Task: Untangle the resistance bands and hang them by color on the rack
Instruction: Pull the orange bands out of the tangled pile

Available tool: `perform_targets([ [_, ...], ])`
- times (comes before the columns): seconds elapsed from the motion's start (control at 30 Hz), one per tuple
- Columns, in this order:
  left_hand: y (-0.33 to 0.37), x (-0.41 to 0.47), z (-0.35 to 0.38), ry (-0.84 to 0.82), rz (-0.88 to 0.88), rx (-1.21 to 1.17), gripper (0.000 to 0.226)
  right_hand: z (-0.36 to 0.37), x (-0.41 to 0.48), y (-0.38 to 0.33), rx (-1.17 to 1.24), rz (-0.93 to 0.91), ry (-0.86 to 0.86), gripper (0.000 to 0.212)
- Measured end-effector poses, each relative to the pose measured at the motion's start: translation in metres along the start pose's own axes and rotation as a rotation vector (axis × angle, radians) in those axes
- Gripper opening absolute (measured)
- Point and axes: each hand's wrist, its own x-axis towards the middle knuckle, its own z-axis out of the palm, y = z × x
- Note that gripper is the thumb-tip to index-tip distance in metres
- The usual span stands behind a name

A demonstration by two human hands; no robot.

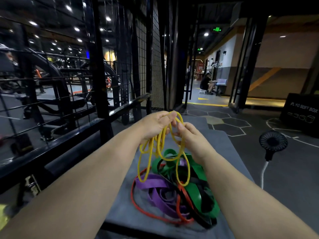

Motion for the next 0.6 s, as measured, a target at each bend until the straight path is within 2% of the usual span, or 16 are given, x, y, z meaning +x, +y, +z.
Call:
perform_targets([
  [0.13, -0.003, -0.026, 0.016, 0.0, -0.018, 0.005, 0.044, 0.001, -0.029, 0.003, 0.112, 0.009, 0.061, 0.039],
  [0.3, -0.02, -0.068, 0.042, -0.043, -0.056, -0.028, 0.048, 0.002, -0.075, 0.016, 0.196, -0.001, 0.059, 0.024],
  [0.43, -0.038, -0.108, 0.067, -0.126, -0.121, -0.057, 0.059, 0.008, -0.121, 0.032, 0.269, 0.023, 0.071, 0.024],
  [0.53, -0.05, -0.14, 0.09, -0.169, -0.127, -0.044, 0.042, 0.012, -0.15, 0.042, 0.232, 0.081, 0.117, 0.027],
  [0.6, -0.054, -0.157, 0.1, -0.199, -0.161, -0.05, 0.042, 0.011, -0.163, 0.047, 0.157, 0.098, 0.11, 0.029],
])
